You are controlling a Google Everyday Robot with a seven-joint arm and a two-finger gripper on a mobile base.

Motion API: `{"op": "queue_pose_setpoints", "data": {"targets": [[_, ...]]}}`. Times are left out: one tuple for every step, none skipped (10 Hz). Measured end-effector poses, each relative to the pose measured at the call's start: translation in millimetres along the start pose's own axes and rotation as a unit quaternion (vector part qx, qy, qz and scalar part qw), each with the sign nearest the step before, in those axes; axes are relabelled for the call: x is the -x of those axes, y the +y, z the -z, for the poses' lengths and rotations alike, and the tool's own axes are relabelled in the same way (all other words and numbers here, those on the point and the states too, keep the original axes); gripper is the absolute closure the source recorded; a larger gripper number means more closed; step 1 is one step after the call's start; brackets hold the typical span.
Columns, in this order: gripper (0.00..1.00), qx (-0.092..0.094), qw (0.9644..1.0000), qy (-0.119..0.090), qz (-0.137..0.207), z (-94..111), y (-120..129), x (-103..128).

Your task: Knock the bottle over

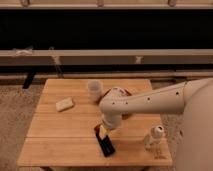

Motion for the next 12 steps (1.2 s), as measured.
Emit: {"op": "queue_pose_setpoints", "data": {"targets": [[0.20,0.000,1.0000,-0.001,0.001,0.3,0.2,0.9],[0.20,-0.004,1.0000,0.001,0.004,3.1,-0.9,4.0],[0.20,-0.010,0.9999,0.000,0.009,9.0,-1.6,11.6],[0.20,-0.018,0.9998,-0.001,0.013,17.5,-7.2,19.0],[0.20,-0.029,0.9995,-0.003,0.012,25.8,-21.9,22.7],[0.20,-0.038,0.9992,-0.006,0.010,33.4,-33.3,26.1],[0.20,-0.047,0.9988,-0.010,0.008,42.6,-44.7,30.9],[0.20,-0.062,0.9980,-0.015,-0.001,54.1,-63.3,31.2],[0.20,-0.072,0.9972,-0.018,-0.012,61.1,-76.3,24.5],[0.20,-0.080,0.9963,-0.020,-0.026,66.7,-88.0,15.8],[0.20,-0.093,0.9943,-0.020,-0.049,73.4,-107.2,-1.5],[0.20,-0.101,0.9927,-0.021,-0.062,77.7,-118.1,-11.6]]}}
